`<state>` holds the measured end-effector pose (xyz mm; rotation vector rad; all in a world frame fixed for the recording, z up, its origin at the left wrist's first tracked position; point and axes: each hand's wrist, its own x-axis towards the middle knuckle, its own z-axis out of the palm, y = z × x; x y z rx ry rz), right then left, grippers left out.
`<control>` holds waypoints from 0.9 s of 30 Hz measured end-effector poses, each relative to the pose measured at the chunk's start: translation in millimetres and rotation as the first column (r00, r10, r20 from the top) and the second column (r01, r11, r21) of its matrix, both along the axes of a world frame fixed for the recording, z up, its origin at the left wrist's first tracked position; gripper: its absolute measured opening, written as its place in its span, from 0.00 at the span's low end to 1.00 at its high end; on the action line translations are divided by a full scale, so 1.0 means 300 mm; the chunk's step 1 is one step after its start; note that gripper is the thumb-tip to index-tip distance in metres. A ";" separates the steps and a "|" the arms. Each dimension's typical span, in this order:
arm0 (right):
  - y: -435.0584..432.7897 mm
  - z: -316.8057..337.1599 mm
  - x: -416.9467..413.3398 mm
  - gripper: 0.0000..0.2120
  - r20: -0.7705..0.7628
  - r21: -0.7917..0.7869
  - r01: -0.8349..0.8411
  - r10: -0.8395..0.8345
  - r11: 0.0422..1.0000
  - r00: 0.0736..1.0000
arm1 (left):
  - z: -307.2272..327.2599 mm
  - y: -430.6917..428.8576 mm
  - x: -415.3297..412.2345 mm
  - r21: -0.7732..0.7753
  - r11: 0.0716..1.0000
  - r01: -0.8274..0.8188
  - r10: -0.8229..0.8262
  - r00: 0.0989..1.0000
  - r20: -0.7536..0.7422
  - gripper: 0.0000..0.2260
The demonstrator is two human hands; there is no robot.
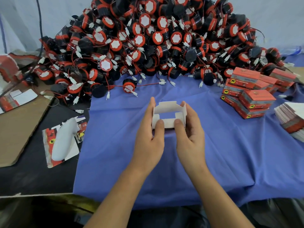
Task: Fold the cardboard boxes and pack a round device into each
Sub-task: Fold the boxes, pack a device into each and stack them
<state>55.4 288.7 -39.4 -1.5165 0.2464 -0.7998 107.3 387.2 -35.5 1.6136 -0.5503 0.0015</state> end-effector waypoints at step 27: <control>-0.009 0.054 -0.044 0.11 -0.100 0.069 -0.116 0.122 0.991 0.987 | 0.060 0.020 -0.065 -0.109 0.992 0.071 -0.085 0.988 -0.127 0.18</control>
